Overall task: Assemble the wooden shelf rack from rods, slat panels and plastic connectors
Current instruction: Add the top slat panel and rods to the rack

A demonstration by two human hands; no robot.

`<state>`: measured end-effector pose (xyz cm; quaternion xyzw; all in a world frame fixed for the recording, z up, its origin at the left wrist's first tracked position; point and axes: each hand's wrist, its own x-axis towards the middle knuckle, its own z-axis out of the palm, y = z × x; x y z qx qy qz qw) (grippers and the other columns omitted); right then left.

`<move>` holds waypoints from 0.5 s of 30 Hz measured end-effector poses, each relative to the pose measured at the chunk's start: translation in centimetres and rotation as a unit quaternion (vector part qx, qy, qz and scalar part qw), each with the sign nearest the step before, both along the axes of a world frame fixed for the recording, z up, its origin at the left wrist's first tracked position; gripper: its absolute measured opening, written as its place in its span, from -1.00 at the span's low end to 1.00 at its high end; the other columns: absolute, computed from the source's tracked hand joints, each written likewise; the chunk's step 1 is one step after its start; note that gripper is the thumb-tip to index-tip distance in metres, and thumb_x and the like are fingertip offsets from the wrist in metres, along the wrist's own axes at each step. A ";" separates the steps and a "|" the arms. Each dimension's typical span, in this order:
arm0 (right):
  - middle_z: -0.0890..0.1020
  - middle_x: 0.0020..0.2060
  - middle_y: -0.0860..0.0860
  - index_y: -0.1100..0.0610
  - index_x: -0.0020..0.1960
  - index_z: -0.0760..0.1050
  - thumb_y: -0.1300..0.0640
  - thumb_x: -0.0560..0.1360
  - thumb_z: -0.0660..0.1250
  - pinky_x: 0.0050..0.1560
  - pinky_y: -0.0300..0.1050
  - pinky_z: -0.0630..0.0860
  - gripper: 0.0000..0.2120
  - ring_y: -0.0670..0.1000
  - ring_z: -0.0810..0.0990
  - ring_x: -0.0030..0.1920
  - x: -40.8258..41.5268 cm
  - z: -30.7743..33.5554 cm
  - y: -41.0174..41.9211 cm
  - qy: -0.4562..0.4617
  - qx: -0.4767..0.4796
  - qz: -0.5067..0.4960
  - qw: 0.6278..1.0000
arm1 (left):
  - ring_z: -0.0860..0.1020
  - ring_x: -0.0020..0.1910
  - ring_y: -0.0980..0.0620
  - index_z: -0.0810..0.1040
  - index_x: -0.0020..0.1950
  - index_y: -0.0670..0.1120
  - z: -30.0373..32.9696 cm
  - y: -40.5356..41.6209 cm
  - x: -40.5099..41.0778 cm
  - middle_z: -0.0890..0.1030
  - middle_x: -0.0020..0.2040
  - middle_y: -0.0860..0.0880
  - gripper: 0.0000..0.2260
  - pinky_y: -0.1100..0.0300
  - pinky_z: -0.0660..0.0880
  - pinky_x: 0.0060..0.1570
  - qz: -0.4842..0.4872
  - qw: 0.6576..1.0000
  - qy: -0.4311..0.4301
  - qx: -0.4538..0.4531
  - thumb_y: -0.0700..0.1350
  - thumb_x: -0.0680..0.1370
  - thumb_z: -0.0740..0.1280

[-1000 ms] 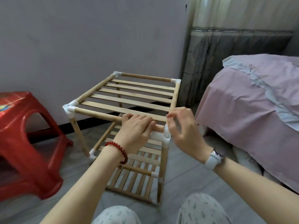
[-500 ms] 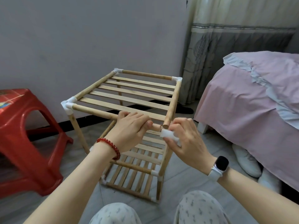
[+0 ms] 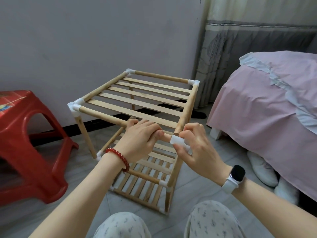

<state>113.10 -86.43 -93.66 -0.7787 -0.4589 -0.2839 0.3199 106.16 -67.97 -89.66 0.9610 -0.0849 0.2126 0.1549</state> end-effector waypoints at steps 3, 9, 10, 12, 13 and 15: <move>0.40 -0.01 0.08 0.20 -0.08 0.47 -0.04 0.50 0.20 -0.08 -0.17 0.42 -0.71 0.00 0.36 -0.01 -0.2 0.3 0.5 -0.001 -0.015 -0.004 1.000 | 0.34 -0.11 0.17 0.55 -0.02 -0.02 0.1 0.0 -0.2 0.43 -0.18 0.18 -0.58 0.20 0.08 0.08 -0.004 1.000 -0.010 -0.013 0.12 0.54 -0.05; 0.36 0.06 -0.02 0.06 0.12 0.34 -0.19 0.58 -0.04 0.07 -0.15 0.37 -0.62 -0.02 0.37 0.04 -0.8 0.4 0.7 0.059 -0.018 0.039 0.997 | 0.33 -0.12 0.22 0.48 -0.06 0.07 0.6 0.0 -0.2 0.41 -0.21 0.21 -0.67 0.17 0.09 0.17 -0.010 0.999 0.038 -0.036 0.09 0.52 -0.06; 0.37 0.06 -0.03 0.04 0.16 0.33 -0.20 0.58 -0.07 0.10 -0.22 0.35 -0.61 -0.04 0.39 0.06 -0.9 0.4 0.6 0.120 0.012 0.074 0.990 | 0.32 -0.13 0.23 0.45 -0.10 0.09 0.7 -0.2 -0.3 0.40 -0.25 0.20 -0.68 0.16 0.10 0.19 -0.007 0.998 0.044 -0.046 0.11 0.51 -0.07; 0.46 -0.01 -0.01 0.06 0.16 0.35 -0.08 0.60 -0.01 0.05 -0.31 0.39 -0.70 -0.11 0.47 -0.01 -1.1 1.2 0.4 0.270 0.122 0.126 0.947 | 0.34 -0.12 0.20 0.45 -0.13 0.09 0.9 -0.8 -0.6 0.40 -0.26 0.19 -0.62 0.14 0.12 0.20 0.013 0.998 0.038 -0.041 0.19 0.50 -0.11; 0.49 -0.05 -0.01 0.06 0.15 0.35 0.01 0.60 0.02 -0.02 -0.32 0.43 -0.77 -0.15 0.51 -0.08 -0.8 1.9 0.5 0.328 0.176 0.113 0.921 | 0.35 -0.11 0.18 0.47 -0.13 0.06 1.0 -1.4 -0.8 0.41 -0.24 0.18 -0.54 0.13 0.14 0.20 0.027 0.999 0.027 -0.025 0.25 0.49 -0.15; 0.50 -0.05 0.00 0.07 0.15 0.35 0.10 0.63 0.08 -0.16 -0.29 0.49 -0.85 -0.15 0.54 -0.18 0.5 3.3 0.7 0.426 0.232 0.035 0.874 | 0.38 -0.10 0.15 0.50 -0.11 0.03 1.0 -3.0 -0.9 0.45 -0.20 0.15 -0.37 0.12 0.19 0.16 0.059 0.998 0.012 0.014 0.36 0.41 -0.24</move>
